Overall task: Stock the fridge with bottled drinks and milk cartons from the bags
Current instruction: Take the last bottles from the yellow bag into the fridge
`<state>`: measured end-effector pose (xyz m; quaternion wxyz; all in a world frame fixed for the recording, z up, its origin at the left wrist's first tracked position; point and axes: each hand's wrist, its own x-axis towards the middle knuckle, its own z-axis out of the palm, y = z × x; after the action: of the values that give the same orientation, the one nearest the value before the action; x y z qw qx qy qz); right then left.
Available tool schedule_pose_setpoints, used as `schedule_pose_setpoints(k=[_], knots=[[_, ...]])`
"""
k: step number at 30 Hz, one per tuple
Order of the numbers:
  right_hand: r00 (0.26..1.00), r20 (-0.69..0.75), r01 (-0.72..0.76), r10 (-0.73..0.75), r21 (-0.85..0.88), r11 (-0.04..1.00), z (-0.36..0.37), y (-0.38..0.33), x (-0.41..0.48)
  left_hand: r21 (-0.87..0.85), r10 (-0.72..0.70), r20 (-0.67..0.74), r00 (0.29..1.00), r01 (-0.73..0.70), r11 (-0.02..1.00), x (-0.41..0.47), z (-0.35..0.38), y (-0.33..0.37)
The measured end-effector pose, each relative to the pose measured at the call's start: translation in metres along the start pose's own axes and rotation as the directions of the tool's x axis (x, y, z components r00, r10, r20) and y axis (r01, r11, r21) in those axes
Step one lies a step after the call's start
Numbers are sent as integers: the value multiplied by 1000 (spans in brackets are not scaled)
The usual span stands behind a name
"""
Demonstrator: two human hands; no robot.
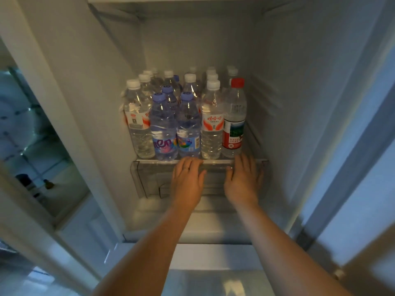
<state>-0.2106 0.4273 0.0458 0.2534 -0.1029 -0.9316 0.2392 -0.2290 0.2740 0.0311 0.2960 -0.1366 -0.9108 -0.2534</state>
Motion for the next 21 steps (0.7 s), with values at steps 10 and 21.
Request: schedule_pose_setpoints(k=[10, 21], knots=[[890, 454, -5, 46, -93, 996, -30, -23, -69, 319, -472, 300, 829, 379, 869, -117, -52, 2], [830, 419, 297, -370, 230, 927, -72, -26, -216, 272, -552, 257, 793, 488, 829, -266, -157, 6]])
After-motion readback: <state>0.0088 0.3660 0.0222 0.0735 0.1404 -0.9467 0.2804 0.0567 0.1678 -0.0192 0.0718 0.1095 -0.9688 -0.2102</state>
